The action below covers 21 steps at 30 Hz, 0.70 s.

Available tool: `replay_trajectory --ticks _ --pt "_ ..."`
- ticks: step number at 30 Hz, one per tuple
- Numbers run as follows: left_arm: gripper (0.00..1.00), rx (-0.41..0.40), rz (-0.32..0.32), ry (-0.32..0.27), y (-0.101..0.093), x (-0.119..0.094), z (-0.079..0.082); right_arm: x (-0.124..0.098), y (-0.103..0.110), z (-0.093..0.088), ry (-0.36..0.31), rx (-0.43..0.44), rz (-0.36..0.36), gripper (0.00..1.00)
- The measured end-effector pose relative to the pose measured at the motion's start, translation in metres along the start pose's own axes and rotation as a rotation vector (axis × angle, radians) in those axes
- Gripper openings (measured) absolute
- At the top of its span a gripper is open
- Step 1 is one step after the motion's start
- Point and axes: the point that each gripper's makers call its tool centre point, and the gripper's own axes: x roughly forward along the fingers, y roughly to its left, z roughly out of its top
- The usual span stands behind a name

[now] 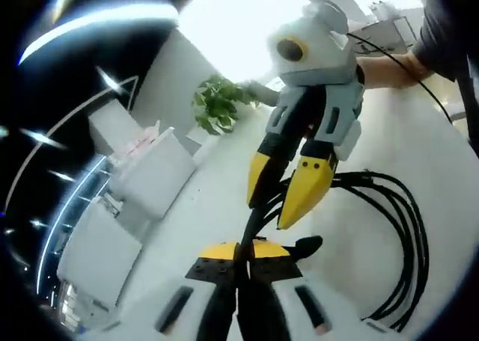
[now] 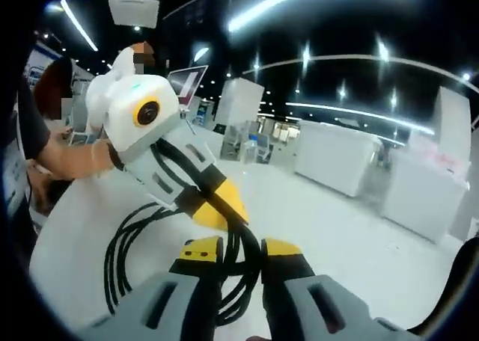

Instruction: Coil the Type-C to USB data cable on the desktop and secure it with Velcro straps.

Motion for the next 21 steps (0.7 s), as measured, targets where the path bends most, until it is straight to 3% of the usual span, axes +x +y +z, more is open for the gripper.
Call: replay_trajectory --ticks 6,10,15,17,21 --pt "0.07 0.038 -0.016 0.021 -0.016 0.006 -0.015 0.0 0.008 -0.015 0.014 0.014 0.02 0.17" --pt "0.09 0.085 0.014 0.022 -0.016 0.006 -0.02 0.004 0.012 -0.019 0.028 -0.017 0.021 0.11" --pt "0.15 0.095 0.004 0.026 -0.017 0.006 -0.025 0.002 0.004 -0.027 0.057 -0.029 -0.007 0.1" --pt "0.2 0.078 0.016 0.02 -0.011 0.003 -0.024 0.001 0.0 -0.025 0.026 0.041 -0.013 0.1" --pt "0.27 0.054 0.033 0.018 -0.003 0.001 -0.027 -0.003 -0.004 -0.01 -0.055 0.066 -0.008 0.11"
